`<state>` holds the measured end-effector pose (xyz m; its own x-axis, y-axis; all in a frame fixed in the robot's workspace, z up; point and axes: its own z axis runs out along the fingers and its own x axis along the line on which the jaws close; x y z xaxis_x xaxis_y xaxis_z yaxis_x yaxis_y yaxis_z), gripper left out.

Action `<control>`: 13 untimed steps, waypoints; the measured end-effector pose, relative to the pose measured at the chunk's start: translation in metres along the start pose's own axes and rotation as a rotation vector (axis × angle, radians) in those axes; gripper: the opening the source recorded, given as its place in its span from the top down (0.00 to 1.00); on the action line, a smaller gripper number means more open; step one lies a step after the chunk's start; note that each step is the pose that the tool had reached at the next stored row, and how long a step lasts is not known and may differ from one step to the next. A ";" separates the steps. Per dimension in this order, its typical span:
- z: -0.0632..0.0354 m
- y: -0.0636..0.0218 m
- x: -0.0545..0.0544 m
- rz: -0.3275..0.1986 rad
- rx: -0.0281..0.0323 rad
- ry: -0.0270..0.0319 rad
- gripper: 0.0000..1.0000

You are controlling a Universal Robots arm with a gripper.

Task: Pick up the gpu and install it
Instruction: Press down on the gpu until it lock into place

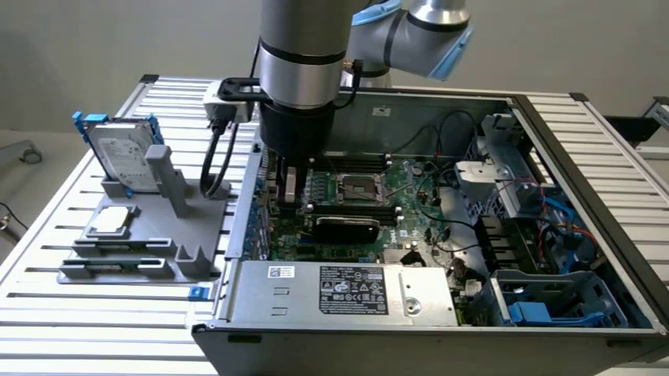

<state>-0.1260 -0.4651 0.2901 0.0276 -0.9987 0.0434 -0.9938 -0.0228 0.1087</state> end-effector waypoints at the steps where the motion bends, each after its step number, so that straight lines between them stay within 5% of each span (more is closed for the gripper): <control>1: -0.0002 0.0003 0.000 0.000 -0.0027 0.0003 0.89; 8: -0.0017 0.0029 0.000 0.000 -0.0208 0.0005 0.89; 13: -0.0034 0.0043 -0.002 0.003 -0.0257 0.0009 0.89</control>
<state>-0.1299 -0.4633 0.2938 0.0251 -0.9987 0.0445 -0.9908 -0.0189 0.1340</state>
